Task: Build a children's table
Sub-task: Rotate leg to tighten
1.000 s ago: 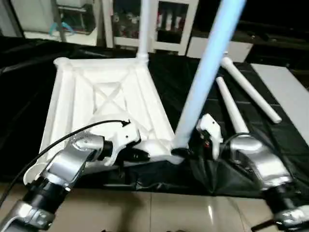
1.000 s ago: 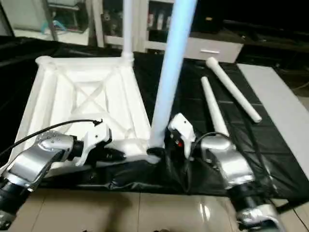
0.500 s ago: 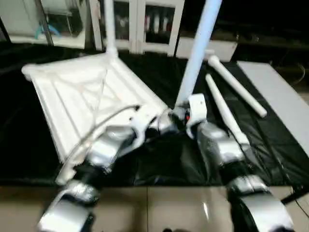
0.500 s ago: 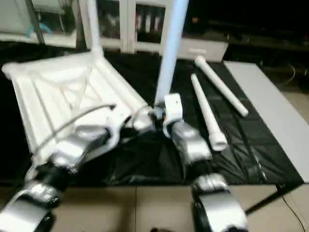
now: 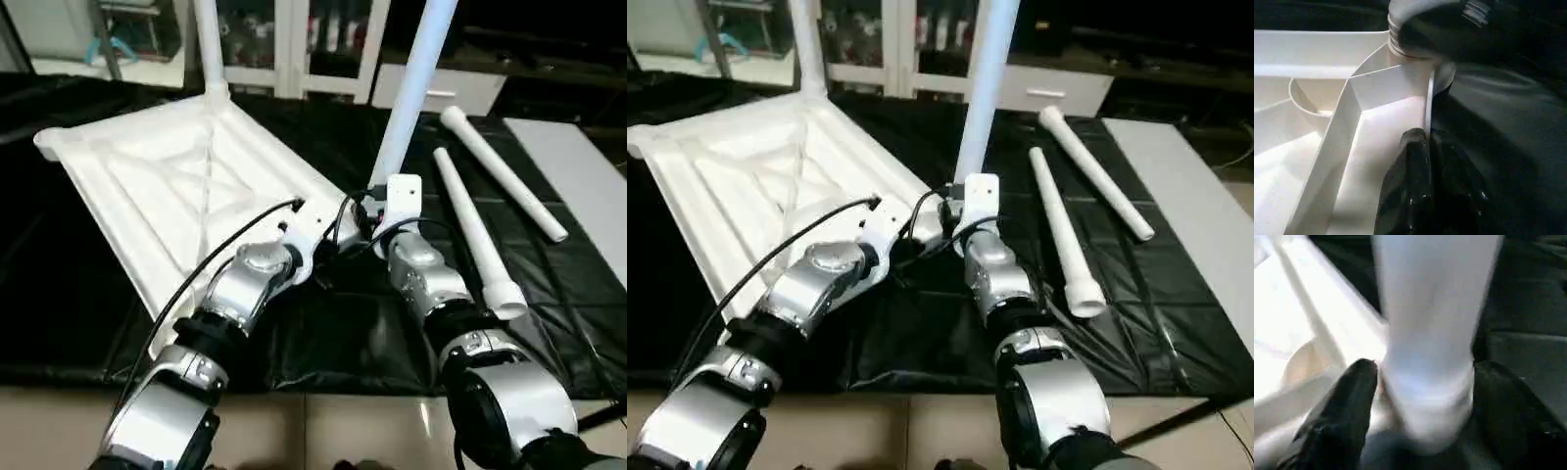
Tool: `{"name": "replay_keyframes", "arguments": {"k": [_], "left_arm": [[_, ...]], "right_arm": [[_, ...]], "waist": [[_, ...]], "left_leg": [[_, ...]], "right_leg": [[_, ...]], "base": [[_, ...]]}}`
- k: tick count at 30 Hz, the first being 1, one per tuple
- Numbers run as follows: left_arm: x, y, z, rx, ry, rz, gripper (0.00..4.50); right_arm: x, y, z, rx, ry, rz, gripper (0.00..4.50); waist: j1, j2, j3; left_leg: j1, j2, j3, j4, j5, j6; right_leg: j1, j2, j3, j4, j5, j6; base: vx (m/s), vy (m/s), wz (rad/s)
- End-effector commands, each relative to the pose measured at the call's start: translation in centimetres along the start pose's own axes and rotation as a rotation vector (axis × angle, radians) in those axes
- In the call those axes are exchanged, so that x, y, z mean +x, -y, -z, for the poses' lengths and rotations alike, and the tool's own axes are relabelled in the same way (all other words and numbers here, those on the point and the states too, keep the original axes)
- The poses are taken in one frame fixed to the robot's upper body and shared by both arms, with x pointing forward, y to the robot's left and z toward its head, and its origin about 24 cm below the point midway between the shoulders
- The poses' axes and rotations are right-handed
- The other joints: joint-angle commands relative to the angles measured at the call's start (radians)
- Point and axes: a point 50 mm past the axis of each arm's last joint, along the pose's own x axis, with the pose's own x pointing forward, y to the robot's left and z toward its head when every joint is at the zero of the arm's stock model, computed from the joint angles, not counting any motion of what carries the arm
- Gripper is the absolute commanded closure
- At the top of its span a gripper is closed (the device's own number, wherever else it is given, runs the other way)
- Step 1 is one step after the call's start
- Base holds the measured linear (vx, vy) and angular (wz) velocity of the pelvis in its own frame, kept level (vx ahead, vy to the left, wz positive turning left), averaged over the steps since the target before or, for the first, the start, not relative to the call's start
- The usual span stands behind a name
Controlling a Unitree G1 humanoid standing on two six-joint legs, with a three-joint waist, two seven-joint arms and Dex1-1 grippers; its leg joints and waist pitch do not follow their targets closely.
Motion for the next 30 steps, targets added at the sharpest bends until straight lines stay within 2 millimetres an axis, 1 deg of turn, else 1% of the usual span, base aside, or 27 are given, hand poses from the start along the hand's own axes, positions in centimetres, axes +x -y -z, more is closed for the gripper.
{"name": "replay_keyframes", "arguments": {"k": [1,2,4,5,6,7,8,9,10,11,12,13,14,15,16,17,18,19,20,21,23,24,25,26,27,28,30], "left_arm": [[0.1,-0.5,-0.8,-0.016,0.051,-0.057,4.5],[0.1,-0.5,-0.9,-0.018,0.055,-0.057,4.5],[0.2,-0.4,-1.0,-0.015,0.063,-0.052,4.5],[0.2,-0.5,-1.2,-0.02,0.076,-0.063,4.5],[0.3,-0.6,-1.4,-0.025,0.098,-0.079,4.5],[0.3,-0.7,-1.6,-0.029,0.111,-0.089,4.5],[0.4,-0.7,-1.7,-0.033,0.124,-0.101,4.5],[0.5,-0.7,-2.4,-0.071,0.197,-0.096,4.22],[0.5,-0.7,-2.4,-0.071,0.197,-0.096,4.06],[0.5,-0.9,-2.9,-0.098,0.244,-0.115,3.95],[0.4,-1.2,-3.3,-0.116,0.273,-0.136,3.92],[0.2,-1.7,-3.8,-0.124,0.316,-0.182,3.84],[0.2,-1.8,-4.0,-0.127,0.326,-0.19,3.72],[-0.1,-2.3,-4.5,-0.134,0.367,-0.211,3.59],[-0.4,-2.6,-4.9,-0.14,0.399,-0.223,3.52],[-0.4,-2.6,-4.9,-0.14,0.402,-0.223,3.52],[-0.6,-2.8,-5.2,-0.143,0.42,-0.228,3.47],[-1.4,-3.6,-5.7,-0.128,0.462,-0.206,3.41],[-1.4,-3.6,-5.7,-0.128,0.462,-0.206,3.33],[-2.2,-4.1,-6.0,-0.095,0.472,-0.17,3.13],[-3.5,-4.8,-5.5,0.004,0.425,-0.117,3.08],[-4.6,-5.5,-5.1,0.051,0.406,-0.103,3.06],[-4.6,-5.5,-5.1,0.051,0.406,-0.103,3.0],[-6.4,-6.6,-4.4,0.098,0.377,-0.091,2.9],[-7.8,-7.5,-3.9,0.118,0.353,-0.089,2.77],[-8.9,-8.9,-3.5,0.143,0.319,-0.17,2.69],[-11.3,-12.0,-2.5,0.169,0.229,-0.35,2.61]], "right_arm": [[-0.4,-0.2,0.0,-0.046,0.037,-0.042,0.95],[-0.7,0.0,-0.1,-0.065,0.053,-0.043,0.84],[-1.2,0.3,-0.4,-0.079,0.083,-0.063,0.84],[-1.7,0.5,-0.5,-0.075,0.099,-0.071,0.84],[-2.5,0.9,-0.6,-0.08,0.118,-0.087,0.84],[-2.8,1.0,-0.6,-0.085,0.126,-0.092,0.84],[-3.2,1.1,-0.6,-0.092,0.133,-0.098,0.84],[-4.2,1.9,-0.4,-0.102,0.146,-0.076,0.81],[-4.2,1.9,-0.4,-0.102,0.146,-0.076,0.8],[-4.7,2.3,-0.3,-0.106,0.15,-0.059,0.8],[-5.2,2.8,-0.3,-0.096,0.156,-0.033,0.8],[-5.7,3.4,-0.3,-0.079,0.16,-0.001,0.8],[-5.8,3.5,-0.3,-0.077,0.161,0.005,0.8],[-6.1,3.7,-0.3,-0.07,0.166,0.022,0.8],[-6.3,3.8,-0.4,-0.067,0.168,0.032,0.8],[-6.4,3.8,-0.4,-0.066,0.168,0.032,0.8],[-6.5,3.9,-0.5,-0.064,0.166,0.034,0.8],[-6.9,3.7,-0.6,-0.068,0.162,0.019,0.8],[-6.9,3.7,-0.6,-0.068,0.162,0.019,0.8],[-7.1,3.6,-0.8,-0.077,0.16,-0.002,0.8],[-7.5,3.4,-1.0,-0.109,0.153,-0.04,0.8],[-7.6,3.2,-1.0,-0.123,0.139,-0.08,0.8],[-7.6,3.2,-1.0,-0.123,0.139,-0.08,0.8],[-7.9,2.8,-1.0,-0.14,0.115,-0.145,0.8],[-8.1,2.5,-0.9,-0.15,0.097,-0.195,0.8],[-8.4,2.3,-0.9,-0.164,0.084,-0.236,0.8],[-8.9,1.8,-0.8,-0.182,0.061,-0.314,0.8]], "waist": [[0.014,-0.001,-0.089],[0.015,0.002,-0.085],[0.019,0.001,-0.085],[0.025,0.005,-0.083],[0.03,0.002,-0.08],[0.031,0.001,-0.081],[0.032,0.001,-0.081],[0.033,0.0,-0.079],[0.036,0.0,-0.079],[0.034,0.006,-0.08],[0.033,0.003,-0.078],[0.038,0.013,-0.08],[0.036,0.011,-0.08],[0.036,0.008,-0.079],[0.038,0.013,-0.077],[0.036,0.009,-0.075],[0.036,0.013,-0.074],[0.035,0.012,-0.073],[0.038,0.016,-0.074],[0.037,0.019,-0.074],[0.036,0.022,-0.073],[0.034,0.023,-0.073],[0.034,0.025,-0.072],[0.031,0.029,-0.072],[0.027,0.032,-0.07],[0.026,0.03,-0.067],[0.018,0.034,-0.061]], "left_leg": [[-0.011,0.007,0.005,-0.053,-0.003,0.15],[-0.001,0.009,0.008,-0.054,-0.033,0.146],[0.003,0.012,0.008,-0.056,-0.04,0.14],[0.007,0.014,0.009,-0.056,-0.045,0.136],[0.008,0.011,0.01,-0.058,-0.049,0.137],[0.006,0.01,0.007,-0.057,-0.044,0.136],[0.008,0.013,0.006,-0.06,-0.053,0.131],[0.001,0.007,0.006,-0.061,-0.069,0.123],[0.006,0.007,0.008,-0.06,-0.085,0.115],[0.001,0.007,0.004,-0.063,-0.104,0.102],[-0.001,0.004,0.005,-0.062,-0.112,0.099],[0.01,0.009,0.005,-0.062,-0.13,0.088],[0.005,0.01,0.003,-0.064,-0.141,0.083],[0.002,0.008,0.002,-0.066,-0.159,0.076],[0.002,0.008,0.001,-0.067,-0.168,0.071],[0.0,0.007,0.0,-0.068,-0.18,0.063],[0.004,0.008,0.0,-0.068,-0.184,0.056],[0.002,0.007,0.0,-0.068,-0.186,0.055],[0.001,0.008,-0.001,-0.069,-0.181,0.052],[0.002,0.009,-0.002,-0.07,-0.176,0.049],[0.0,0.013,-0.003,-0.071,-0.159,0.045],[0.004,0.014,-0.002,-0.071,-0.153,0.044],[0.003,0.017,-0.004,-0.073,-0.155,0.041],[0.008,0.016,-0.001,-0.071,-0.153,0.039],[0.003,0.019,-0.003,-0.075,-0.148,0.039],[0.005,0.018,-0.001,-0.074,-0.154,0.035],[0.009,0.015,0.0,-0.075,-0.193,0.028]], "right_leg": [[0.098,-0.054,0.049,-0.044,-0.032,-0.234],[0.091,-0.052,0.05,-0.053,-0.07,-0.231],[0.09,-0.048,0.051,-0.051,-0.087,-0.235],[0.087,-0.048,0.052,-0.051,-0.084,-0.234],[0.088,-0.04,0.052,-0.056,-0.081,-0.22],[0.091,-0.041,0.052,-0.053,-0.075,-0.212],[0.088,-0.044,0.052,-0.055,-0.09,-0.209],[0.093,-0.042,0.05,-0.066,-0.136,-0.186],[0.089,-0.044,0.051,-0.069,-0.157,-0.179],[0.092,-0.046,0.052,-0.069,-0.191,-0.171],[0.092,-0.044,0.051,-0.077,-0.21,-0.162],[0.085,-0.046,0.053,-0.078,-0.199,-0.17],[0.087,-0.042,0.051,-0.075,-0.182,-0.174],[0.089,-0.042,0.047,-0.077,-0.213,-0.161],[0.088,-0.044,0.047,-0.079,-0.238,-0.152],[0.088,-0.044,0.046,-0.084,-0.28,-0.132],[0.083,-0.042,0.047,-0.086,-0.288,-0.122],[0.083,-0.041,0.047,-0.086,-0.29,-0.119],[0.085,-0.043,0.048,-0.084,-0.275,-0.122],[0.085,-0.043,0.048,-0.081,-0.257,-0.128],[0.086,-0.042,0.05,-0.072,-0.208,-0.149],[0.084,-0.041,0.051,-0.068,-0.184,-0.16],[0.088,-0.043,0.051,-0.063,-0.179,-0.166],[0.083,-0.041,0.052,-0.062,-0.164,-0.173],[0.088,-0.042,0.053,-0.058,-0.153,-0.182],[0.084,-0.04,0.053,-0.06,-0.156,-0.181],[0.079,-0.035,0.054,-0.067,-0.198,-0.165]], "base": [[0.0,0.0,0.0],[0.0,0.0,0.0],[0.0,0.0,0.0],[0.0,0.0,0.0],[0.0,0.0,0.0],[0.0,0.0,0.0],[0.0,0.0,0.0],[0.0,0.0,0.0],[0.0,0.0,0.0],[0.0,0.0,0.0],[0.0,0.0,0.0],[0.0,0.0,0.0],[0.0,0.0,0.0],[0.0,0.0,0.0],[0.0,0.0,0.0],[0.0,0.0,0.0],[0.0,0.0,0.0],[0.0,0.0,0.0],[0.0,0.0,0.0],[0.0,0.0,0.0],[0.0,0.0,0.0],[0.0,0.0,0.0],[0.0,0.0,0.0],[0.0,0.0,0.0],[0.0,0.0,0.0],[0.0,0.0,0.0],[0.0,0.0,0.0]]}}
